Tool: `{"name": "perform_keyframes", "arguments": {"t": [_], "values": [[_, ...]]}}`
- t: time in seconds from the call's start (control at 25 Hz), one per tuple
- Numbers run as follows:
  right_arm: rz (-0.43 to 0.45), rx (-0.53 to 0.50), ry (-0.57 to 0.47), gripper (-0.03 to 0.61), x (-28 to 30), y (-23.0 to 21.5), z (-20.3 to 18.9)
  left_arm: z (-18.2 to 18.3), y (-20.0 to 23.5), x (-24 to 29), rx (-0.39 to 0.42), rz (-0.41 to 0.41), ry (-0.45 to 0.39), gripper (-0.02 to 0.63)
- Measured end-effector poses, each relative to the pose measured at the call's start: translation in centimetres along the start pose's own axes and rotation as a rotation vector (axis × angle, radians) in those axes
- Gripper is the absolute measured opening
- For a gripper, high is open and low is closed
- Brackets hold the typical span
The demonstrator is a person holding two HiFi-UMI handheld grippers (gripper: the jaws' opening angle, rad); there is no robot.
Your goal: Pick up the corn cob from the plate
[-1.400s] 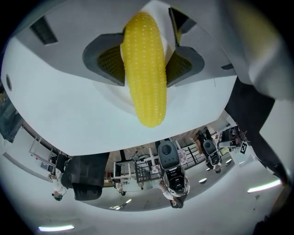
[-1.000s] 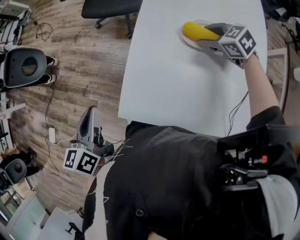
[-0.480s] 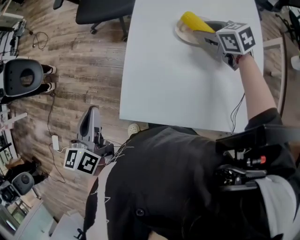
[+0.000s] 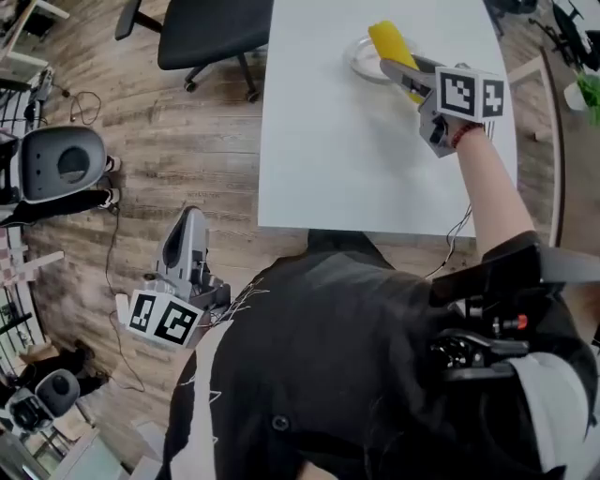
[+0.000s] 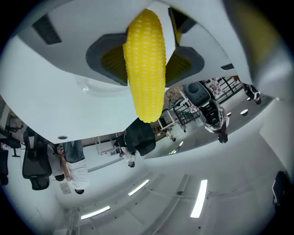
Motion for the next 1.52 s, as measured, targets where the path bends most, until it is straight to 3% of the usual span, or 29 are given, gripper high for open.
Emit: {"name": "perform_keyframes", "arguments": {"t": [0.24,0.48,0.64,0.92,1.12,1.32,1.52], "values": [[0.026,0.103,-0.126,0.258,-3.0,4.6,-2.0,1.1,-0.3,-2.1,0.004,-0.129,-0.075,0.014],[0.037,0.165,-0.258,0.258,-7.9,10.1,-4.8,1.3,-1.9,-3.3,0.058,-0.208,-0.093,0.014],[0.033,0.149,-0.315,0.258,-10.2,13.6,-6.1,1.5,-2.5,-3.6,0.08,-0.286,-0.118,0.014],[0.03,0.186,-0.401,0.258,-14.3,18.6,-8.8,1.4,-4.3,-5.3,0.095,-0.349,-0.133,0.014],[0.032,0.18,-0.399,0.258,-16.1,21.5,-11.5,1.0,-4.8,-7.0,0.135,-0.412,-0.117,0.014],[-0.028,0.151,-0.41,0.258,-17.7,24.5,-14.7,0.5,-3.8,-9.4,0.139,-0.479,-0.09,0.014],[-0.054,0.245,-0.448,0.258,-18.9,26.7,-19.1,-0.5,-2.6,-11.7,0.143,-0.534,-0.04,0.014]]}}
Point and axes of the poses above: the fingertips, and each gripper's own axes: x forward along the fingers, y to its left, z out of its top, the point moved 9 cm from there along -x, backward along the fingers, and after that the axes turned 1 degree about -x, right-handed, at the moved point
